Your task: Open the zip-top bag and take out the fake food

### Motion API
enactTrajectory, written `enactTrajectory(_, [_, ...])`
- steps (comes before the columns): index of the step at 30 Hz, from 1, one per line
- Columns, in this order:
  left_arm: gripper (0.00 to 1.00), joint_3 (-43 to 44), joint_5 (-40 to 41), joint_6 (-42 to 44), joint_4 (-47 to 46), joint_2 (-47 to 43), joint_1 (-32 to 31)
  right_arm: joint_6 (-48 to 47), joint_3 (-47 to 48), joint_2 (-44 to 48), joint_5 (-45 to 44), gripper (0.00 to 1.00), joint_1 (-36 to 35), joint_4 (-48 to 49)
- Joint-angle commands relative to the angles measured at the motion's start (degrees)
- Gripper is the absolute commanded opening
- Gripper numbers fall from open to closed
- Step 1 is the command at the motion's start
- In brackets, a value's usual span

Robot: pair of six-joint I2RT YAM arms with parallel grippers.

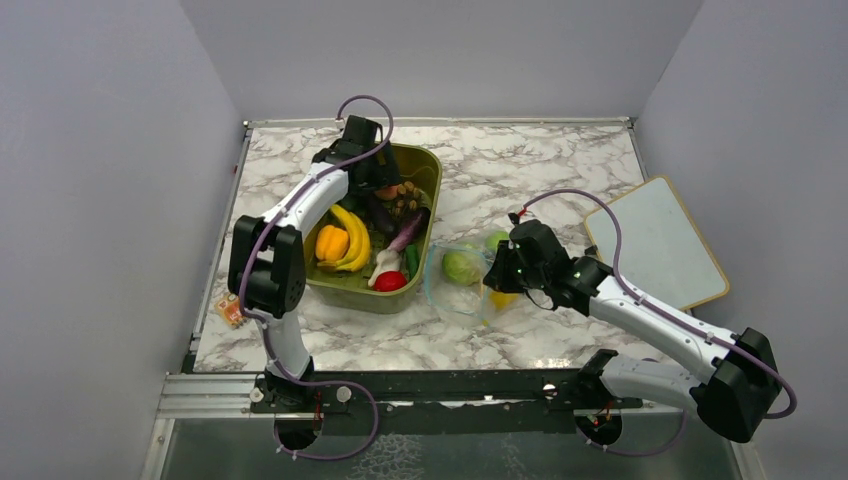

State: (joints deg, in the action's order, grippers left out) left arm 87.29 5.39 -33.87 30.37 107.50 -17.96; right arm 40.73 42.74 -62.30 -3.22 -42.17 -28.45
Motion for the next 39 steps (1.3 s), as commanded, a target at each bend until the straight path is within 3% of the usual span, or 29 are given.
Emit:
enactTrajectory(1, [0.97,0.69,-0.08,-0.43,-0.05,-5.81,0.29,-0.34,0.02,-0.05,0.89,0.09,0.07,-0.07])
enactTrajectory(9, [0.61,-0.4,-7.74,-0.4,-3.06,-7.87,0.19,-0.48,0.22,0.85,0.5,0.09,0.08,-0.26])
enactTrajectory(21, [0.73,-19.28,-20.26,-3.46,-11.31,-31.05,-3.31,0.36,1.63,1.77,0.86,0.09,0.07,-0.64])
enactTrajectory(27, [0.73,-28.86,-22.52,-5.35,-13.8,-39.97,-13.93,1.31,2.66,2.49,-0.4,0.09,0.1,-1.04])
enactTrajectory(33, [0.7,-33.32,-18.39,-7.88,-16.87,-40.3,-28.82,2.17,2.76,3.74,-3.69,0.1,0.07,-1.72])
enactTrajectory(39, [0.66,-30.35,-11.82,-8.33,-16.57,-33.95,-34.28,3.63,2.13,5.86,-4.28,0.09,0.07,-2.73])
